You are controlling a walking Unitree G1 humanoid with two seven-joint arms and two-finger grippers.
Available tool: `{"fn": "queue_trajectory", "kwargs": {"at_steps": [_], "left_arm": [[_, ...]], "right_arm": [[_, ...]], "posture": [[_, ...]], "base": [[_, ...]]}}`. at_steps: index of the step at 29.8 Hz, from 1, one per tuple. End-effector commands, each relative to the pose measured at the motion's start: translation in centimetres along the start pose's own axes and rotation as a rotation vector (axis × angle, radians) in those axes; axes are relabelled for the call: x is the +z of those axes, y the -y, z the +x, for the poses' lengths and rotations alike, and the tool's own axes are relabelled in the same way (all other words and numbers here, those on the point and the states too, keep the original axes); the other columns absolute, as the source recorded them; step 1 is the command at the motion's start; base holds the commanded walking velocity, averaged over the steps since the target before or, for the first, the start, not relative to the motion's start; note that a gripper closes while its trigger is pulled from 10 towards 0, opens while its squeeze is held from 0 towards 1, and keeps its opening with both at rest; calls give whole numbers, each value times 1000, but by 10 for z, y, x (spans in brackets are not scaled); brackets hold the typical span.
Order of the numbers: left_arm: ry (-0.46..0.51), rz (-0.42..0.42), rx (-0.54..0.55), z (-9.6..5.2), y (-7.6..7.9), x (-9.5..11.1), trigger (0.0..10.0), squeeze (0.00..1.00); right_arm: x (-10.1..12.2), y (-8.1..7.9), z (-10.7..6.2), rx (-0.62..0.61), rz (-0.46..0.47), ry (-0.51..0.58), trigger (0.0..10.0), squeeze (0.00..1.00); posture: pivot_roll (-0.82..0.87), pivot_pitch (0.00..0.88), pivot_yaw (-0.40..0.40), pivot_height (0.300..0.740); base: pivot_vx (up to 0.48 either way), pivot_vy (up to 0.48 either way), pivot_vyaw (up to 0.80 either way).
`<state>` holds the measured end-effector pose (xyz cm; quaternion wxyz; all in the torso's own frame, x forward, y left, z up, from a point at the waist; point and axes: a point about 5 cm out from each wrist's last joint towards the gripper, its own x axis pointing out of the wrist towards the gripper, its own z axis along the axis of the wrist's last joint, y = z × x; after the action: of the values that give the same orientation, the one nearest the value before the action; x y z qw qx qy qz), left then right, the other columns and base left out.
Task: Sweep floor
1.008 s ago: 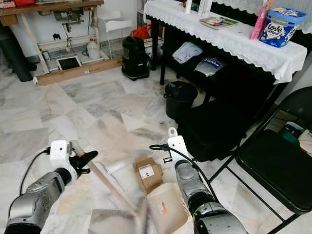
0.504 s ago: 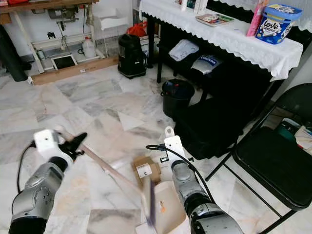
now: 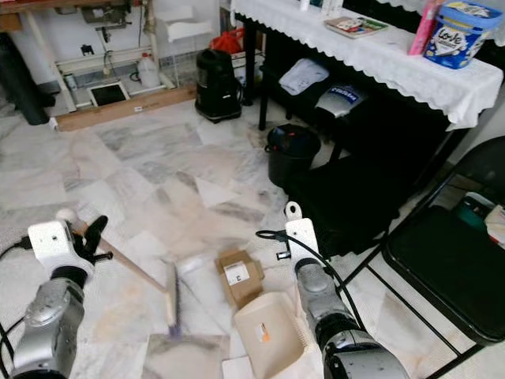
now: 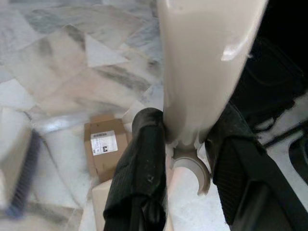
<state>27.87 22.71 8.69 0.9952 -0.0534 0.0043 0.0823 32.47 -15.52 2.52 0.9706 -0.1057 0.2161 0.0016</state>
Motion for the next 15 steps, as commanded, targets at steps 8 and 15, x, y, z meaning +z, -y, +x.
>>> {"fn": "queue_trajectory", "kwargs": {"at_steps": [8, 15], "left_arm": [[71, 42, -48, 5, 8, 8, 10000, 0], [74, 67, -68, 6, 12, 8, 10000, 0]], "right_arm": [[-26, 0, -6, -34, 38, -96, 10000, 0], [-21, 0, -5, -41, 49, -74, 10000, 0]], "posture": [[13, 31, -40, 740], [13, 29, -38, 740]], "base": [[0, 0, 0], [0, 0, 0]]}}
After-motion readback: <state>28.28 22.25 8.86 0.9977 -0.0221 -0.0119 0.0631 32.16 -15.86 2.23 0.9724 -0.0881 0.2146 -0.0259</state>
